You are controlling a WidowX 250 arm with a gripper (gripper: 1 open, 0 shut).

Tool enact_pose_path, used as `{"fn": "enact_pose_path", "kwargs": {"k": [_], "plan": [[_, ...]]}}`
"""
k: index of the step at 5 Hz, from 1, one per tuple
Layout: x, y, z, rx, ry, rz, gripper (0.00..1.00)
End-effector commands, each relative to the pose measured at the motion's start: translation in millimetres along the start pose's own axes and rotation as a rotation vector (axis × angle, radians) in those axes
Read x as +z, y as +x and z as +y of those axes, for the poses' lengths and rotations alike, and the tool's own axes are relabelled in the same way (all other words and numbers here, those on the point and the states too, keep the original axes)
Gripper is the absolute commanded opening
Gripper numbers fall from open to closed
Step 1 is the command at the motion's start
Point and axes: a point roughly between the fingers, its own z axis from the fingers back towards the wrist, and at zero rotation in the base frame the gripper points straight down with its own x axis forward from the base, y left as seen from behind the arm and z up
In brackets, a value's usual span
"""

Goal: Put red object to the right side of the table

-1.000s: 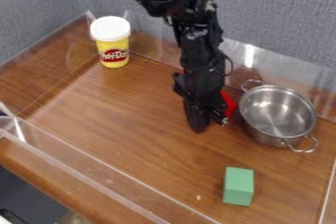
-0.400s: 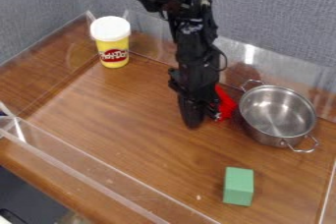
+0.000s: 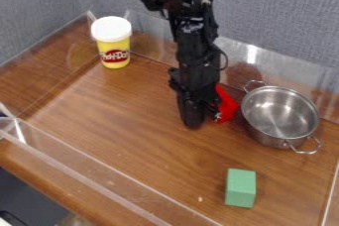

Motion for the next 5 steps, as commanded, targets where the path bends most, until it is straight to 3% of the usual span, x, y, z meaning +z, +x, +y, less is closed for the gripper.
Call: {"fn": "enact_pose_path", "kwargs": {"k": [1,3,5], "plan": [[22.7,10.1,8,0.009,0.039,-0.059,1.0],[61.5,13.8,7,0.015,0.08,-0.114,1.0],[121.7,9.9,3,0.036,0.141,-0.218,1.0]]}}
